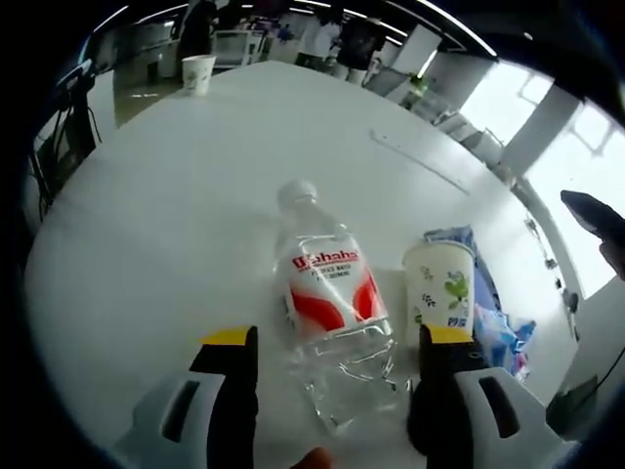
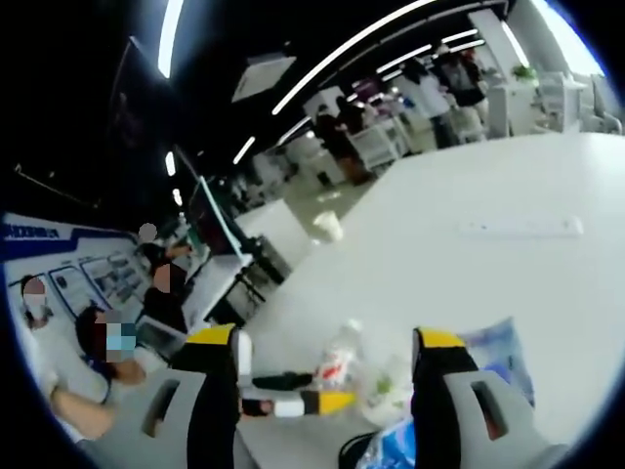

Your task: Arrange the tabletop items into an orderly group along one side of the table until the central work area is clear of visible clutter.

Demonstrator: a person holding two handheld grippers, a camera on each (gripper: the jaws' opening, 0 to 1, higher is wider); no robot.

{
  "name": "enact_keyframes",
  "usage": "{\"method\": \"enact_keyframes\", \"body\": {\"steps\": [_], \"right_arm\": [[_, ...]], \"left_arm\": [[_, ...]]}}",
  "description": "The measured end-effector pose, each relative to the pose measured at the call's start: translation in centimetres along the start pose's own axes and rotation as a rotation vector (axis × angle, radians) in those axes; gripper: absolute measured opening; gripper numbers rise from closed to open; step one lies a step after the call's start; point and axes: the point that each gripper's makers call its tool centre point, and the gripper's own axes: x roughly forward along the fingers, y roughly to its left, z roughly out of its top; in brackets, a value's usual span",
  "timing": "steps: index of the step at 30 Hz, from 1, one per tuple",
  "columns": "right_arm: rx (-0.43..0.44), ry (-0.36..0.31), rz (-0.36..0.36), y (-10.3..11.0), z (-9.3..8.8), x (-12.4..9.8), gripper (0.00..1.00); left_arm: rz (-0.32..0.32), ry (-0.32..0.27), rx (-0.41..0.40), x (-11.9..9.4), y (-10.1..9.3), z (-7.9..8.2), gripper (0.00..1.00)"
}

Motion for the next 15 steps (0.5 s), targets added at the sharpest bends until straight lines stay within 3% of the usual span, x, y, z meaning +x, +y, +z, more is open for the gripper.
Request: {"method": "enact_keyframes", "body": {"steps": [15], "right_arm": [[0.0, 0.049, -0.033, -0.6, -1.1, 2.5, 0.66]], "left_arm": [[0.018, -0.023, -0.004, -0.1, 0.1, 0.0, 0.59]]}}
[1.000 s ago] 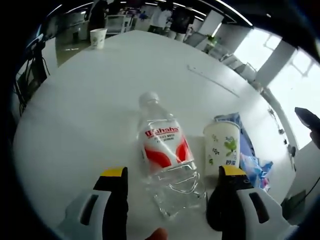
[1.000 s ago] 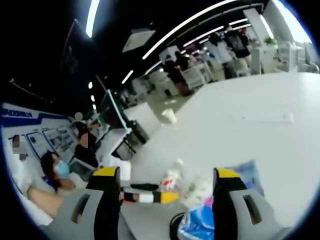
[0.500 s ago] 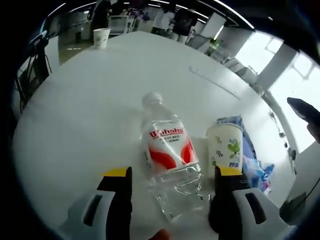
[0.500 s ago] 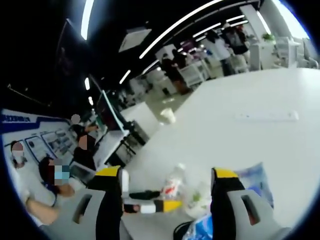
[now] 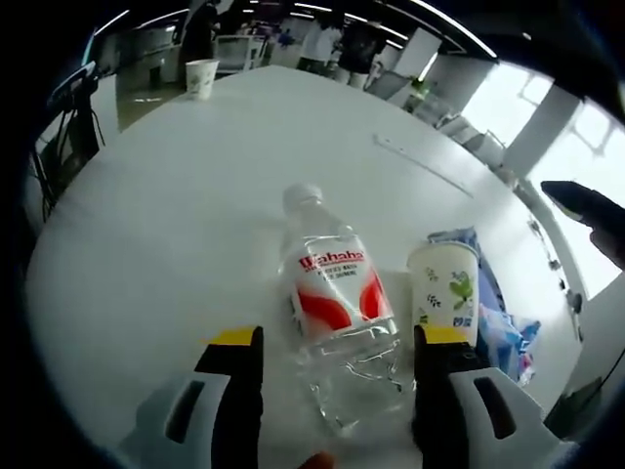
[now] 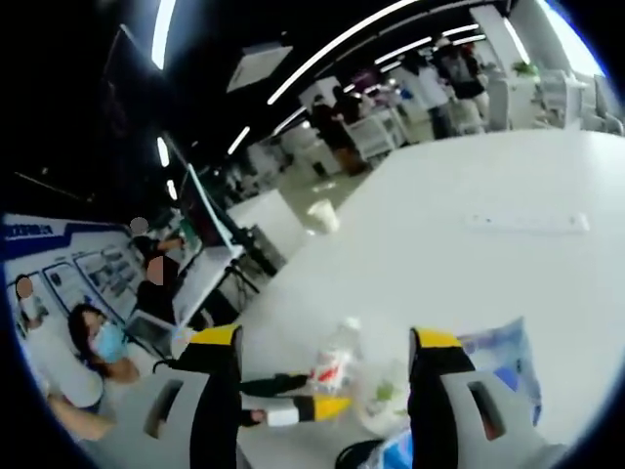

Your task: Arrange the tabletop items into an orderly group along one side of the table until the central work area is clear of visible clutter.

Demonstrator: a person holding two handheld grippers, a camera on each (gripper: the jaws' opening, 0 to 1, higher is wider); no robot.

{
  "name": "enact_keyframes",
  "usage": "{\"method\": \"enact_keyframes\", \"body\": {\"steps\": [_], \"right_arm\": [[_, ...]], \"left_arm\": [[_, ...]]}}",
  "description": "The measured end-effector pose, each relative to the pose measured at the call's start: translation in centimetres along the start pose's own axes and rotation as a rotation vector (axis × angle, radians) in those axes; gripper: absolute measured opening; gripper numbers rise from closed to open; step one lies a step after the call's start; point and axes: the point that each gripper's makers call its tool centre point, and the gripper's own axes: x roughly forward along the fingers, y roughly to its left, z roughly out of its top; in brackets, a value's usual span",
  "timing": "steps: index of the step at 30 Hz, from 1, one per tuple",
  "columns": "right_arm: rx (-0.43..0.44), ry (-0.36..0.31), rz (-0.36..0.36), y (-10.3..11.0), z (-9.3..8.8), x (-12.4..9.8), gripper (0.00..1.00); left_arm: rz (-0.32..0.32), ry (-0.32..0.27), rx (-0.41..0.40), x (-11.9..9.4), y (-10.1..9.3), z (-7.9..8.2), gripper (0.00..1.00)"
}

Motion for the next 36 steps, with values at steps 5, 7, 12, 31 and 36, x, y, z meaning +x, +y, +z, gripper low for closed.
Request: {"method": "enact_keyframes", "body": {"steps": [5, 7, 12, 31, 36], "right_arm": [[0.005, 0.009, 0.003, 0.1, 0.0, 1.4, 0.66], [0.01, 0.018, 0.0, -0.1, -0.1, 2.1, 0.66], [0.013, 0.032, 0.012, 0.6, -0.5, 2.9, 0.66], [0.058, 0.113, 0.027, 0.1, -1.8, 6.7, 0.65], [0.077, 0.16, 0.047, 0.5, -2.7, 7.9, 0.67]], "left_arm": [[-0.003, -0.006, -0.008, 0.1, 0.0, 0.0, 0.56], [-0.007, -0.006, -0.013, 0.2, -0.1, 0.0, 0.55], [-0.011, -0.007, -0.029, 0.2, -0.1, 0.0, 0.53], [-0.007, -0.023, -0.055, 0.3, -0.2, -0.3, 0.39], [0.002, -0.034, 0.006, 0.3, -0.5, -0.2, 0.39]]}}
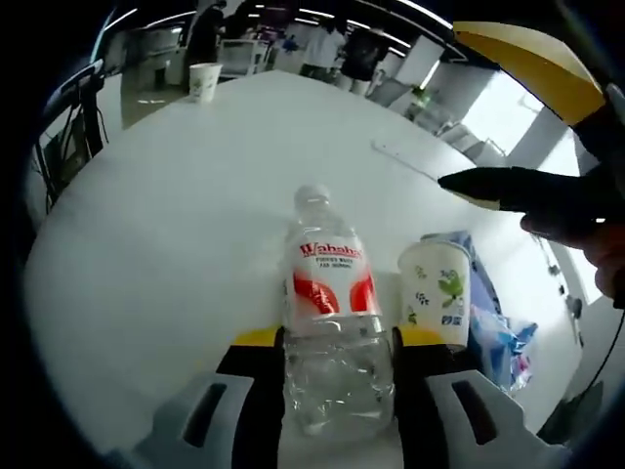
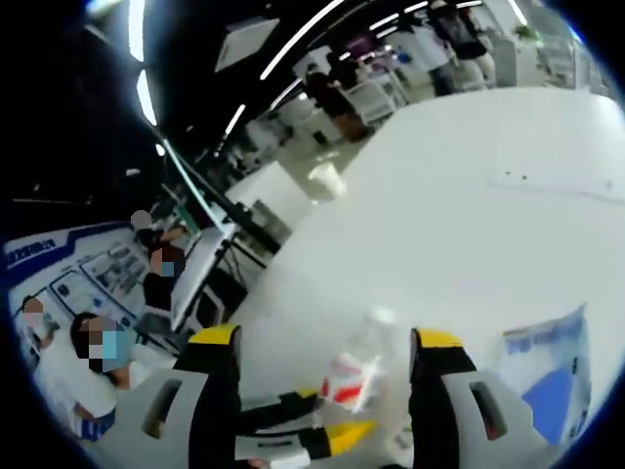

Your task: Arrange the tabletop items into an orderly group along one side of the table until the central work area is clear of visible clutter.

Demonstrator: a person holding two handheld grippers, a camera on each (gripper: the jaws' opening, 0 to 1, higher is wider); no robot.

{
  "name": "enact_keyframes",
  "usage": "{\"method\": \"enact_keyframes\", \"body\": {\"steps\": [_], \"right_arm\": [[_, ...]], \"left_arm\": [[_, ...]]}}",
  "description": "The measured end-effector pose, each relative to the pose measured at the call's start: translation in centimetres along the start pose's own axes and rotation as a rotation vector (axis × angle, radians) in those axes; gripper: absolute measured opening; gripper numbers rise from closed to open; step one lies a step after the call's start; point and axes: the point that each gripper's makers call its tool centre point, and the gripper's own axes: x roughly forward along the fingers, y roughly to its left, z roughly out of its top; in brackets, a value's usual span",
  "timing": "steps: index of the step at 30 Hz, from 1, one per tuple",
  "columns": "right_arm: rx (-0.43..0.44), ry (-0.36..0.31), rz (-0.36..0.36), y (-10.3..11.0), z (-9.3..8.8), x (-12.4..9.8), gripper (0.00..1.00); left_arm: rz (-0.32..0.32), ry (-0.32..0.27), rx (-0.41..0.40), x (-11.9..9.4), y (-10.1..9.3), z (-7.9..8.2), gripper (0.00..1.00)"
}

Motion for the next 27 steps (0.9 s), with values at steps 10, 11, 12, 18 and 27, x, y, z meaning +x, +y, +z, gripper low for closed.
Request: {"method": "enact_keyframes", "body": {"steps": [10, 11, 12, 18, 27], "right_arm": [[0.049, 0.09, -0.05, -1.9, -0.2, 3.3, 0.67], [0.052, 0.089, -0.061, -2.2, -0.1, 3.5, 0.66], [0.063, 0.096, -0.086, -2.9, -0.1, 3.9, 0.66], [0.091, 0.126, -0.098, -3.3, -0.3, 4.7, 0.64], [0.084, 0.176, -0.11, -3.8, -1.3, 6.0, 0.61]], "left_arm": [[0.013, -0.03, -0.007, -0.1, 0.1, 0.1, 0.39], [0.015, -0.034, -0.005, -0.1, 0.0, 0.1, 0.39], [0.018, -0.039, -0.002, -0.1, 0.0, 0.1, 0.39], [0.029, -0.05, 0.012, -0.1, -0.1, 0.1, 0.39], [0.047, -0.078, 0.031, -0.1, -0.2, 0.2, 0.39]]}}
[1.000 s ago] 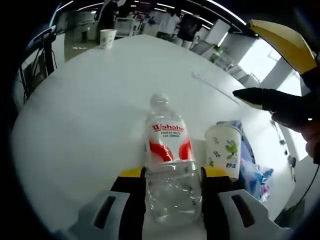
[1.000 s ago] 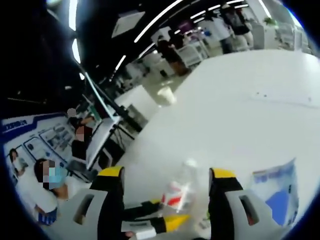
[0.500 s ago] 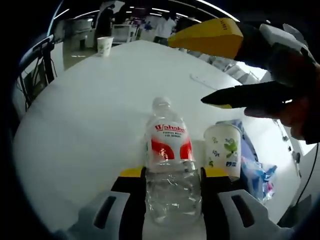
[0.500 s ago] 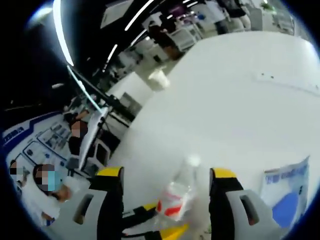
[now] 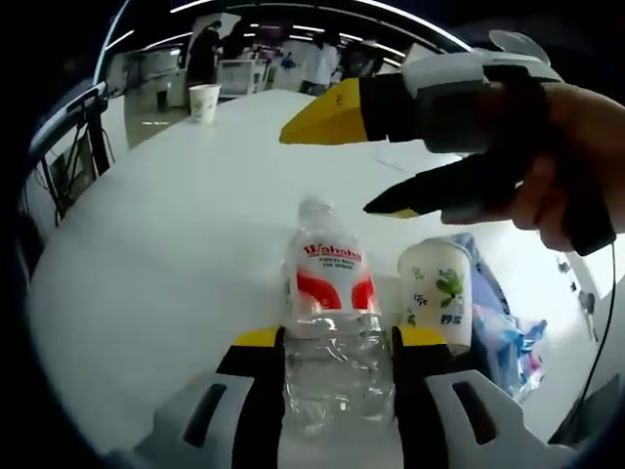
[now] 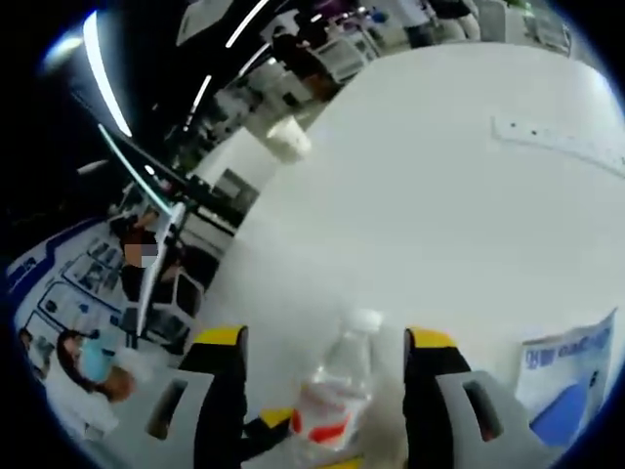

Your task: Arrange the tabletop items into an orderly group along one side of the table until the central work area is clear of visible clutter.

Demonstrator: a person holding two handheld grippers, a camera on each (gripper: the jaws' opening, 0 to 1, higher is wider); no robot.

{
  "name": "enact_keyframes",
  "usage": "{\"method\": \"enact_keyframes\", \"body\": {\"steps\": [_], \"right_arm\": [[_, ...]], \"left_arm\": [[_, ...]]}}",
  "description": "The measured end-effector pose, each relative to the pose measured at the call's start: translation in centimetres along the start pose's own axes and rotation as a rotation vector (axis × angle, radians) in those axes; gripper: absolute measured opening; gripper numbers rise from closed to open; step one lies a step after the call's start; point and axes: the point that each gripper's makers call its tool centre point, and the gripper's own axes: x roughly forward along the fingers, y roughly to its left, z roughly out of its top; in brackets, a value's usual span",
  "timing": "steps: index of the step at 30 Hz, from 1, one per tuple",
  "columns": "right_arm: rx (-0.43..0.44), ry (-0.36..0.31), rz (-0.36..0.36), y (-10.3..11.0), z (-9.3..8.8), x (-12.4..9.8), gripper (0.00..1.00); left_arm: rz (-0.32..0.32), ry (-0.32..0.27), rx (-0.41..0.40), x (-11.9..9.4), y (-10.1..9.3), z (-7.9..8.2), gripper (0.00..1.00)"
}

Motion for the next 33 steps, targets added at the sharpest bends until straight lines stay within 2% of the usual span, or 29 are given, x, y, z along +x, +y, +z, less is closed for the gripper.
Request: {"method": "enact_keyframes", "body": {"steps": [6, 9, 17, 25, 33], "right_arm": [[0.004, 0.027, -0.022, -0.4, -0.4, 0.9, 0.57], [0.0, 0.035, -0.021, -0.4, -0.5, 1.3, 0.51], [-0.021, 0.06, -0.04, -0.6, -1.3, 2.5, 0.5], [0.011, 0.062, -0.051, -0.9, -1.4, 3.2, 0.47], [0.048, 0.058, -0.123, -2.3, -1.5, 3.8, 0.34]], "left_arm": [[0.008, -0.015, 0.004, 0.0, 0.0, 0.1, 0.39], [0.009, -0.023, 0.007, 0.0, 0.0, 0.1, 0.39], [0.004, -0.032, 0.025, 0.1, 0.0, 0.2, 0.39], [-0.004, -0.037, 0.041, 0.1, -0.1, 0.2, 0.39], [-0.008, -0.057, 0.048, 0.1, -0.1, 0.3, 0.39]]}}
